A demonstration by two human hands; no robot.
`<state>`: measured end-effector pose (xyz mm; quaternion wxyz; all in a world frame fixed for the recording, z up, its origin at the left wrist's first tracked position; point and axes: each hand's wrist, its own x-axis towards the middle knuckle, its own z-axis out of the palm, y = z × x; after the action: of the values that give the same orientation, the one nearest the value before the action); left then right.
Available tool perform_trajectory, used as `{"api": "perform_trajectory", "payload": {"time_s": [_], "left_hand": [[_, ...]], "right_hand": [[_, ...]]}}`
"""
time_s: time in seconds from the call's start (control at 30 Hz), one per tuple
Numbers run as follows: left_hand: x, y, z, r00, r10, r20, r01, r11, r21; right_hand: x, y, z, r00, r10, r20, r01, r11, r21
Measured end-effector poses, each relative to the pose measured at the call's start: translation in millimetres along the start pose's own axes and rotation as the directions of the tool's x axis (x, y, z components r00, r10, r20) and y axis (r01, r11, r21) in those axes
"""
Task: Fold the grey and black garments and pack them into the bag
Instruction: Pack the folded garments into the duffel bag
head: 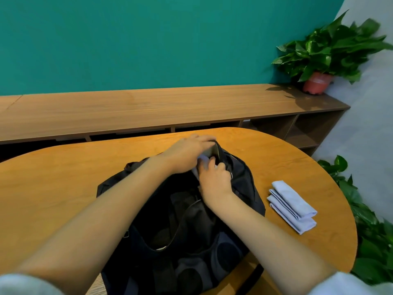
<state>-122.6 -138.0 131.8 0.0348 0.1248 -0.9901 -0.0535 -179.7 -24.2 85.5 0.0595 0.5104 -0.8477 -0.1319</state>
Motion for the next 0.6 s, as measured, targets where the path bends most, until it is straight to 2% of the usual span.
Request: {"api": "perform_trajectory", "payload": {"time_s": [0.07,0.13,0.2,0.23,0.27,0.3,0.33,0.37,0.4,0.47,0.6], "left_hand": [[-16.8,8.8,6.1,0.997,-0.018,-0.077,0.020,1.000,0.017],[-34.7,19.7,9.0,0.948,0.016,-0.318,0.003,0.998,0.059],[-48.7,35.3,13.1,0.873,-0.046,-0.486,0.021,0.998,-0.056],[-54.1,44.9,13.3,0.874,-0.122,-0.470,0.056,0.987,-0.152],[-55.9,53.1,14.9,0.904,-0.221,-0.365,0.133,0.959,-0.251],[-53.5,57.8,21.6,0.930,-0.317,-0.184,0.251,0.917,-0.311],[-49.7,59.2,29.4,0.925,-0.379,-0.001,0.357,0.874,-0.329],[-45.2,58.5,36.8,0.905,-0.410,0.115,0.423,0.836,-0.349],[-40.5,55.8,44.4,0.889,-0.427,0.164,0.457,0.805,-0.378],[-32.0,49.8,59.6,0.888,-0.426,0.174,0.459,0.789,-0.409],[-31.1,45.9,66.2,0.949,-0.287,0.132,0.314,0.809,-0.497]], "right_hand": [[-22.8,18.6,-7.9,0.996,-0.068,-0.061,0.075,0.988,0.137],[-43.0,41.9,-4.3,0.974,-0.115,-0.195,0.163,0.954,0.251],[-54.2,66.6,3.5,0.961,-0.023,-0.277,0.148,0.886,0.440],[-53.9,77.4,7.9,0.958,0.048,-0.283,0.115,0.840,0.531],[-49.1,86.2,11.3,0.955,0.109,-0.275,0.078,0.804,0.590],[-41.3,92.1,13.6,0.954,0.142,-0.262,0.051,0.790,0.611],[-31.7,95.1,13.5,0.956,0.147,-0.255,0.041,0.792,0.610],[-21.5,94.8,10.9,0.958,0.137,-0.250,0.042,0.798,0.601],[-10.6,91.6,8.0,0.963,0.121,-0.241,0.047,0.805,0.592],[9.5,81.1,1.9,0.976,0.081,-0.202,0.046,0.832,0.553],[40.6,69.6,-9.8,0.987,0.051,-0.149,0.024,0.889,0.458]]}}
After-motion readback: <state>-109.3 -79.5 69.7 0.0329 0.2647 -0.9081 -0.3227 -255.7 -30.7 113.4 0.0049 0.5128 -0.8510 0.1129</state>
